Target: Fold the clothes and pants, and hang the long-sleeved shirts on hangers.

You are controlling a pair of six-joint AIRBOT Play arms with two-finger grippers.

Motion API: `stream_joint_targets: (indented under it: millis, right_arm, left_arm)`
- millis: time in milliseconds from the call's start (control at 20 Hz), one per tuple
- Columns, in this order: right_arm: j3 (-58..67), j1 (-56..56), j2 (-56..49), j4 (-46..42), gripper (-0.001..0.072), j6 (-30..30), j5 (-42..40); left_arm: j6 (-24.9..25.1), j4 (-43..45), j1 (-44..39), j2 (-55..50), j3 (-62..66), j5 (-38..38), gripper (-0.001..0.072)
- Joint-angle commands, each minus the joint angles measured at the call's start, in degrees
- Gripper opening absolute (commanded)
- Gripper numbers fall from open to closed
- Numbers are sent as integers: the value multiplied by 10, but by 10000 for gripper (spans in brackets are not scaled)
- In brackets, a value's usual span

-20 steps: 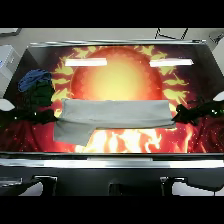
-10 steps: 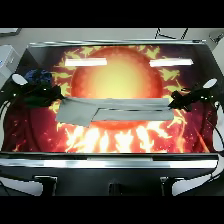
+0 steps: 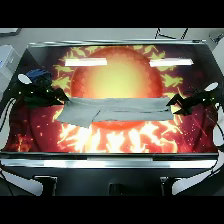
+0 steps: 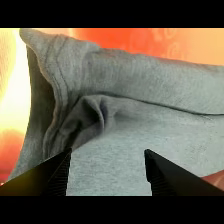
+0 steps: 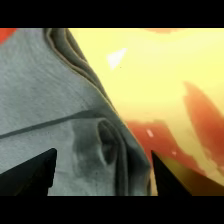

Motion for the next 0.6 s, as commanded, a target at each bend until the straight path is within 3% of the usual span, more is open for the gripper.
stream_joint_targets:
  millis: [0, 150, 250, 300, 450, 550]
  right_arm:
    - [1, -8, -24, 24, 712, -33, 25]
    - [1, 7, -50, 66, 663, -33, 19]
    - [1, 14, -52, 92, 303, -45, 15]
    - [1, 14, -47, 129, 62, -63, 19]
    - [1, 19, 2, 197, 38, -104, 25]
    - [1, 36, 57, 208, 38, -110, 34]
  left_arm:
    - [8, 0, 2, 40, 4, -17, 524]
    - [16, -1, -23, 75, 4, -15, 524]
    - [15, -11, -49, 87, 4, 1, 521]
    - [15, -29, -65, 88, 4, 18, 493]
    - [15, -65, -136, 78, 4, 105, 165]
    - [3, -65, -209, 55, 4, 176, 24]
